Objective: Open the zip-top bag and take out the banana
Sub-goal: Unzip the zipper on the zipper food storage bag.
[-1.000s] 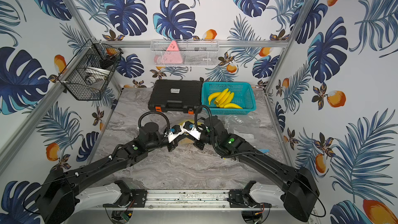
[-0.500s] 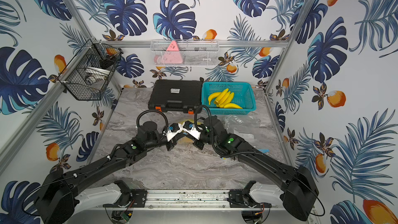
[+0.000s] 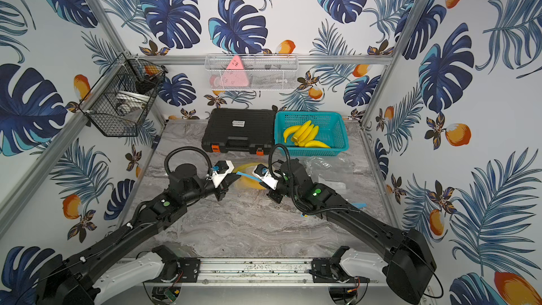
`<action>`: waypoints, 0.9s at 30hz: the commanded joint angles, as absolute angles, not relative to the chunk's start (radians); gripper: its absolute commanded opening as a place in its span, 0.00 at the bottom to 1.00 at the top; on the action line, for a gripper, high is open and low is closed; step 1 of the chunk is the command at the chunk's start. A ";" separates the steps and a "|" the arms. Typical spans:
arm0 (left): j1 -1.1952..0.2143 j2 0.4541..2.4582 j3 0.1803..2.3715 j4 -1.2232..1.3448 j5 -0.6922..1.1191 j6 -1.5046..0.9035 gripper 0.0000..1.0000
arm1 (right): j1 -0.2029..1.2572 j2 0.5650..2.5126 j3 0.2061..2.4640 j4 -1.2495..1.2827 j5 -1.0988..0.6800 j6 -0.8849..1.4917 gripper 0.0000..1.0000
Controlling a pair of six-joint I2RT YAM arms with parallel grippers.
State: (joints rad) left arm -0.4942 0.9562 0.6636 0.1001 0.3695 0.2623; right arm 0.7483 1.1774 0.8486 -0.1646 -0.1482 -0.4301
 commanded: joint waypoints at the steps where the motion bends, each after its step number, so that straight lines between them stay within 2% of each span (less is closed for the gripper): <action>1: -0.483 0.915 0.676 0.042 0.299 0.266 0.00 | 0.711 1.161 0.823 -0.221 -0.076 -0.403 0.13; 9: -0.475 0.848 0.669 -0.050 0.205 0.276 0.00 | 0.626 1.118 0.792 -0.221 -0.053 -0.381 0.15; 18: -0.475 0.781 0.648 -0.102 0.107 0.288 0.00 | 0.576 1.160 0.763 -0.225 -0.019 -0.350 0.15; 25: -0.475 0.781 0.656 -0.113 0.102 0.291 0.00 | 0.511 1.137 0.782 -0.246 -0.036 -0.344 0.15; 27: -0.474 0.782 0.659 -0.114 0.102 0.291 0.00 | 0.509 1.135 0.801 -0.273 -0.061 -0.340 0.19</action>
